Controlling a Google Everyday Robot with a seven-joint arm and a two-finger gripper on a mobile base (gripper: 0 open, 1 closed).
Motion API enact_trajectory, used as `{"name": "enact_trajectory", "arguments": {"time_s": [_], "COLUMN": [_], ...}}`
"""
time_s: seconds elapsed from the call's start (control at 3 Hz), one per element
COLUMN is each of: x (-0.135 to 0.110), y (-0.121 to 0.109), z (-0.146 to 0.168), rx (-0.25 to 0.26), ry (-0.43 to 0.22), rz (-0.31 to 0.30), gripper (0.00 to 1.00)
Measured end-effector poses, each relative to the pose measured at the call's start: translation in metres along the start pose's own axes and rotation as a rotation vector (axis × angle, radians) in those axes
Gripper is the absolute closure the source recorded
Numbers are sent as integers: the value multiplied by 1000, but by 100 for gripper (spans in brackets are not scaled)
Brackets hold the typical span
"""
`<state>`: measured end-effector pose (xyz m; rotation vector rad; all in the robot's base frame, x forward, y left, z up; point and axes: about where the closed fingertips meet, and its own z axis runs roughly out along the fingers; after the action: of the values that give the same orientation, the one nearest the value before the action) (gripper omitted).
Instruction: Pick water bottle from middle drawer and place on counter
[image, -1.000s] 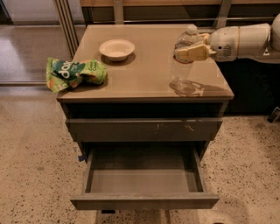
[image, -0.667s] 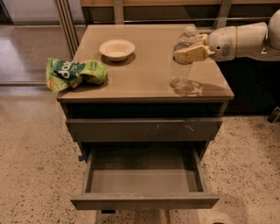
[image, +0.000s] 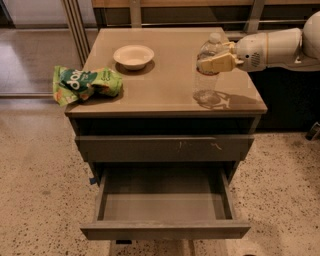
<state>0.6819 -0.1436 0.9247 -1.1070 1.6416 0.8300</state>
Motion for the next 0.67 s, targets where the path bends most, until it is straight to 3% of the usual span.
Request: {"name": "enact_trajectory", "arguments": {"time_s": [0.33, 0.67], "x": [0, 0], "y": [0, 0], "z": [0, 0], "rx": [0, 0], "ry": [0, 0], "rz": [0, 0], "gripper": [55, 32]}}
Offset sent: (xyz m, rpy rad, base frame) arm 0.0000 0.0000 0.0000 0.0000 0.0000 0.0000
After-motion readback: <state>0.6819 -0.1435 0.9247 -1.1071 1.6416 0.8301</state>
